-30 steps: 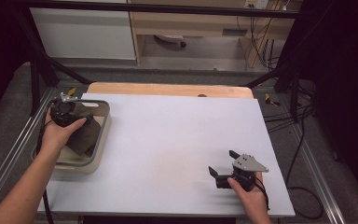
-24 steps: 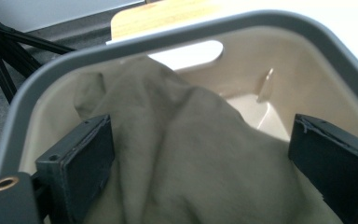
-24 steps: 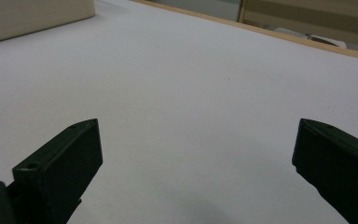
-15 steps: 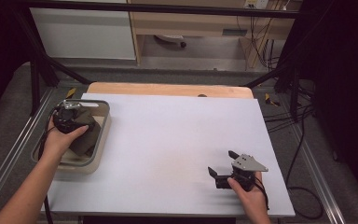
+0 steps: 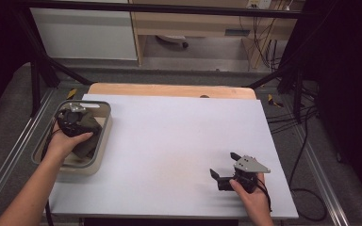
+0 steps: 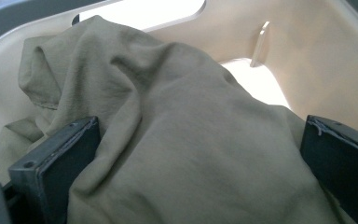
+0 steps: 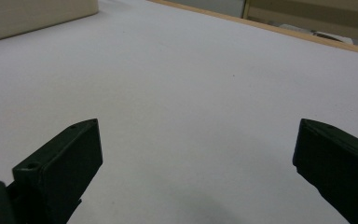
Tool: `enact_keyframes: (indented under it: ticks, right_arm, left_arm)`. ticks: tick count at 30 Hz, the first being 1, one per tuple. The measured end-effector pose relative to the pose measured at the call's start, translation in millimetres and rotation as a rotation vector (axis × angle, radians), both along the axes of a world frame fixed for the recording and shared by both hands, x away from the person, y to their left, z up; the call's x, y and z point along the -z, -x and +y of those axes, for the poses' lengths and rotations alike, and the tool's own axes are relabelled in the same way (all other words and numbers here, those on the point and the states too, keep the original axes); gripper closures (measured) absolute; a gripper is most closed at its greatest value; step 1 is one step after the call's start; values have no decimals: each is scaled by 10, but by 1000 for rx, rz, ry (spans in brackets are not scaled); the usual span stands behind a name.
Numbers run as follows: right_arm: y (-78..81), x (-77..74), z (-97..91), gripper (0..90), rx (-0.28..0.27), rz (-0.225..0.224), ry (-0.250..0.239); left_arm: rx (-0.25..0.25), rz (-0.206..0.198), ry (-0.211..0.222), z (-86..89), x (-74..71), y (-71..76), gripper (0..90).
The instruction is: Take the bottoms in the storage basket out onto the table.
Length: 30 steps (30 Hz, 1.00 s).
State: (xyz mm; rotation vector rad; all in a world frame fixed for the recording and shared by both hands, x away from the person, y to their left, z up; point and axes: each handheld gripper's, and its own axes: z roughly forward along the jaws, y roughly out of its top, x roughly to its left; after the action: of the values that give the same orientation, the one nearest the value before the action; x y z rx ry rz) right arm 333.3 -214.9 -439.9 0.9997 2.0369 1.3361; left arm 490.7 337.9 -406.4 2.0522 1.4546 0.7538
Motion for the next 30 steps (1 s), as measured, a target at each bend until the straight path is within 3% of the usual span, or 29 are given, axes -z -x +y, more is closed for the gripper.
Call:
enact_keyframes:
  ticks: [16,24,30]
  right_arm:
    - [1,1,-4,21,-2,3,-1]
    - [3,0,-2,21,-4,3,-2]
    - [5,-2,0,22,-6,4,-3]
  left_arm:
    - [-12,-22,-52,-30,77,-6,12]
    - [-25,-14,-86,-27,57,21,153]
    - [-31,10,-111,-43,31,51,363]
